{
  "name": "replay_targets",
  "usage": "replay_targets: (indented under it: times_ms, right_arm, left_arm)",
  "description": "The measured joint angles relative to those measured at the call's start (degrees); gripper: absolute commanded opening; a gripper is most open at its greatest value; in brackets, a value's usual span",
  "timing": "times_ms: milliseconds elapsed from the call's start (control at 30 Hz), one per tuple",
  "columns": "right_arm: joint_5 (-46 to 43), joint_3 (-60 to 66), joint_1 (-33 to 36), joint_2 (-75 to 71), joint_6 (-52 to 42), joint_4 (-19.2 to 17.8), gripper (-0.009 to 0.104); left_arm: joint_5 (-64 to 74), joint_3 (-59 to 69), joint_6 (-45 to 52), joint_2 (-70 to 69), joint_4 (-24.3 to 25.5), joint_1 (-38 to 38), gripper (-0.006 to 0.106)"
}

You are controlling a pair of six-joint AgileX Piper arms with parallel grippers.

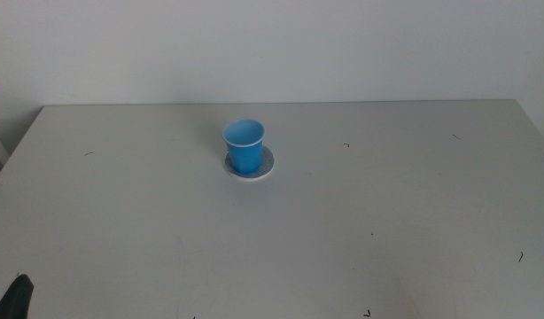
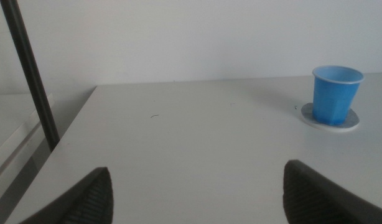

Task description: Place an empty cup on a cup mat.

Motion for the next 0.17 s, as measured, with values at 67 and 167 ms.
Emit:
replay_targets:
  times_ms: [67, 167]
  right_arm:
    - [0.0, 0.0, 0.0, 0.0, 0.0, 0.0, 0.094]
    - [0.0, 0.0, 0.0, 0.0, 0.0, 0.0, 0.094]
  left_arm:
    - [0.06, 0.0, 0.0, -0.52, 0.0, 0.0, 0.104]
    - [0.06, 0.0, 0.0, -0.82, 0.0, 0.0, 0.104]
